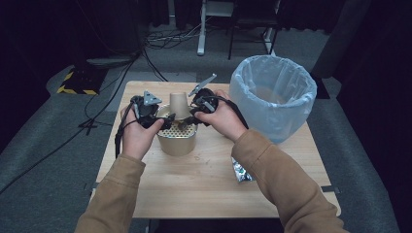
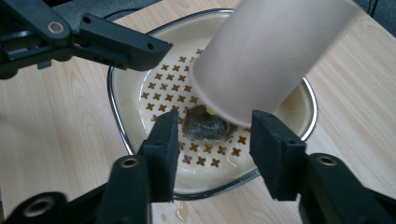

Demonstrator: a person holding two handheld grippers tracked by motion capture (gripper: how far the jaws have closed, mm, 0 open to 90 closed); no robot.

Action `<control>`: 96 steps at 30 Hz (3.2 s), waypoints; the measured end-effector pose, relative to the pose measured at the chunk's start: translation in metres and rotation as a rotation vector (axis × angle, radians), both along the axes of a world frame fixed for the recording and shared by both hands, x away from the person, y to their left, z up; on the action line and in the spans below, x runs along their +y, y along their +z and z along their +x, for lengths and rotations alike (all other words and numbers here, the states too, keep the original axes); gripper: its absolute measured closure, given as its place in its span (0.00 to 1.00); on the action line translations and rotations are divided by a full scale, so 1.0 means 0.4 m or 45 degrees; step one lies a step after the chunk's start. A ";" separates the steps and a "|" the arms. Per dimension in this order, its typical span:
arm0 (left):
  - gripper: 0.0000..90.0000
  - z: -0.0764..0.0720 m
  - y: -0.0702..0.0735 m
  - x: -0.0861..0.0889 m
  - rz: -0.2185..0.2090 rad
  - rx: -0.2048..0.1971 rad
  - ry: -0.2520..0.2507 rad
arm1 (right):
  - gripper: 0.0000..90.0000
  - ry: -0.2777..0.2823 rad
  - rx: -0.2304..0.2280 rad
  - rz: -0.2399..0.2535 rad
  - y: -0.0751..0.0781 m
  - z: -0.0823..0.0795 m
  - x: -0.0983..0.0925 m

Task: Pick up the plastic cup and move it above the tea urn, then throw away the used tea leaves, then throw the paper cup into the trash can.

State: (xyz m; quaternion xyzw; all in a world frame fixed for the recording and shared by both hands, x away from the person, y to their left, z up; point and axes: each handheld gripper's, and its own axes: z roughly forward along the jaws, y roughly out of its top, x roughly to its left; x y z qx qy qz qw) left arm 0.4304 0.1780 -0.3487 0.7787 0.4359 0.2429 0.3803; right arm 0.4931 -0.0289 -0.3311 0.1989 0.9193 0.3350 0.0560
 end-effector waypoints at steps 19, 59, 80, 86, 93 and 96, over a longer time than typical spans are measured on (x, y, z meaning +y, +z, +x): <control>0.25 -0.029 -0.013 0.032 -0.008 -0.019 0.012 | 0.25 -0.238 -0.014 0.145 -0.001 0.053 -0.012; 0.25 -0.103 -0.042 0.088 -0.043 -0.028 0.038 | 0.33 -0.193 -0.081 0.350 0.017 0.036 0.041; 0.25 -0.149 -0.048 0.120 -0.059 -0.022 0.025 | 0.33 -0.189 -0.212 0.583 0.118 -0.008 -0.050; 0.25 -0.156 -0.067 0.119 -0.071 -0.001 0.021 | 0.33 -0.248 -0.251 0.613 0.175 -0.023 -0.125; 0.24 -0.155 -0.094 0.102 -0.111 0.031 0.009 | 0.33 -0.371 -0.316 0.614 0.241 -0.039 -0.260; 0.24 -0.156 -0.102 0.097 -0.086 0.037 0.008 | 0.33 -0.421 -0.348 0.601 0.258 -0.040 -0.313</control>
